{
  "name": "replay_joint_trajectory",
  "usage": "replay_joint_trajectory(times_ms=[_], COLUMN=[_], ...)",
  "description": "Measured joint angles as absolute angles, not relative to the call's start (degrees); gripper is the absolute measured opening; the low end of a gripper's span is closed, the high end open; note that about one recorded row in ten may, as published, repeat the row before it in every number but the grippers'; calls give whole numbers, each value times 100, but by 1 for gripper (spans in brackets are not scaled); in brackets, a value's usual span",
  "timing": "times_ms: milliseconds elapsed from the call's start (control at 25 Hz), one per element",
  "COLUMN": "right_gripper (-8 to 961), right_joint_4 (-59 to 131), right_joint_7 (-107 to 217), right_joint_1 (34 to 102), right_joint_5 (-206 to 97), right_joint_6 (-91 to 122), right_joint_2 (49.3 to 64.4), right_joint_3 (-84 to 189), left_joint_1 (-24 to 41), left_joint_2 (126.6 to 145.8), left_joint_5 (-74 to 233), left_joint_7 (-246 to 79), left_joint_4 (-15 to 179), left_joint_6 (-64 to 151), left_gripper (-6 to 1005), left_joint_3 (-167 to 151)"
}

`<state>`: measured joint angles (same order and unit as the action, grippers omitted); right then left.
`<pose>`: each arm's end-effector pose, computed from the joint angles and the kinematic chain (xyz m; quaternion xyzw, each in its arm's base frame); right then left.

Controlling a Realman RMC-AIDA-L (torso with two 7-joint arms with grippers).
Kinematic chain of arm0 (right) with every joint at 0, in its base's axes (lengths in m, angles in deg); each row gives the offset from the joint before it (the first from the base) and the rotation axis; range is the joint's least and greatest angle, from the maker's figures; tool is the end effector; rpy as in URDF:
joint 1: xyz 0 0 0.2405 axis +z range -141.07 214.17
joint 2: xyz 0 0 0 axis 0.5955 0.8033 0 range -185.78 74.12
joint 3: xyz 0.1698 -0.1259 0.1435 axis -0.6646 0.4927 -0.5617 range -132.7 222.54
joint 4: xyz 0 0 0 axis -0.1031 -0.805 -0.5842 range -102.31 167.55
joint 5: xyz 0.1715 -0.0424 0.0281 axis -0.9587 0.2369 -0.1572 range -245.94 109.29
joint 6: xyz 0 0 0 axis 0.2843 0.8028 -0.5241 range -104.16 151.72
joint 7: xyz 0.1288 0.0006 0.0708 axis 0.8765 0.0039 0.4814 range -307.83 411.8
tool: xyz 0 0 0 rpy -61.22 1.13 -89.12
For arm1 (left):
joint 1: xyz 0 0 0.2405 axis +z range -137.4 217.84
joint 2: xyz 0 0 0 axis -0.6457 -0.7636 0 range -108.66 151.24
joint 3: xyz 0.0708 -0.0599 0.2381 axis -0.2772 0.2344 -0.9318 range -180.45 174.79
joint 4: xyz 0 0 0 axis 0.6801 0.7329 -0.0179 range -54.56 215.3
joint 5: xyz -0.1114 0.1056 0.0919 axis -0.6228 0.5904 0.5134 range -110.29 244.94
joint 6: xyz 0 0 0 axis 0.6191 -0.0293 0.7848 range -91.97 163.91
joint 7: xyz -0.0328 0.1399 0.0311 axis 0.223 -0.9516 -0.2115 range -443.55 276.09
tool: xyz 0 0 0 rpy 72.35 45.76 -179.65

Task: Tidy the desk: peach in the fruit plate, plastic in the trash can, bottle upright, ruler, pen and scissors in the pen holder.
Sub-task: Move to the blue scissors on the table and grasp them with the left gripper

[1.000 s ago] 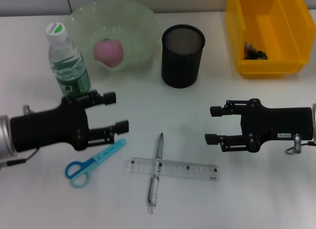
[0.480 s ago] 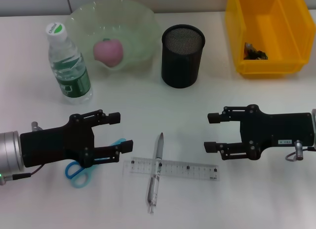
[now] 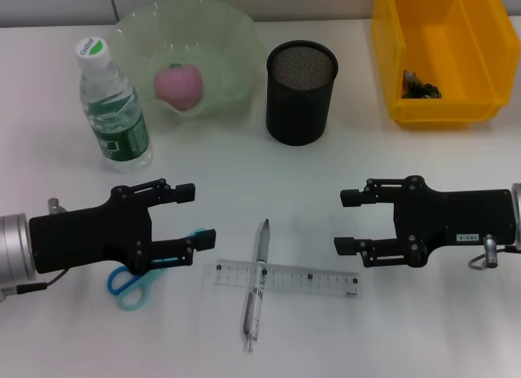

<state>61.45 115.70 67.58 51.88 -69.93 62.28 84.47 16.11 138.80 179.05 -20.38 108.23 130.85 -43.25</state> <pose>0.2489 0.2764 -0.0261 -0.9643 0.1270 0.2240 0.0615 -0.2686 0.2549 -0.0153 -0.9380 -0.1794 -0.2773 0.1048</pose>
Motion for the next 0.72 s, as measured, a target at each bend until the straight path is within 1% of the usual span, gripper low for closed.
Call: replay_joint_trajectory(times_ms=[280, 320, 480, 520, 600, 720], right_gripper=[728, 728, 727, 727, 727, 727], right_joint_4=[6128, 6111, 6080, 6080, 6080, 6081], right_joint_7=[11566, 11566, 11566, 11573, 11594, 11611], right_joint_1=[6757, 6757, 6775, 6783, 6800, 6817], right_joint_5=[5179, 5179, 5174, 5172, 5164, 5137], right_joint_6=[-6969, -6964, -6957, -6954, -6953, -6953], right_joint_2=[6246, 6246, 6248, 6251, 6254, 6256], right_joint_3=[8433, 8422, 8396, 8393, 8391, 8385], left_joint_1=[1539, 1400, 1274, 1079, 884, 761], left_joint_2=[13840, 13829, 13834, 13858, 13903, 13923], left_joint_5=[18181, 18687, 19075, 19542, 19990, 20257], left_joint_7=[-1459, -495, 124, 820, 1430, 1827], left_joint_4=[11267, 12005, 12446, 12951, 13418, 13678], left_joint_6=[13091, 13146, 13217, 13369, 13483, 13499], left_gripper=[791, 791, 790, 790, 790, 789], left_joint_3=[-4327, -4327, -4345, -4447, -4678, -4906])
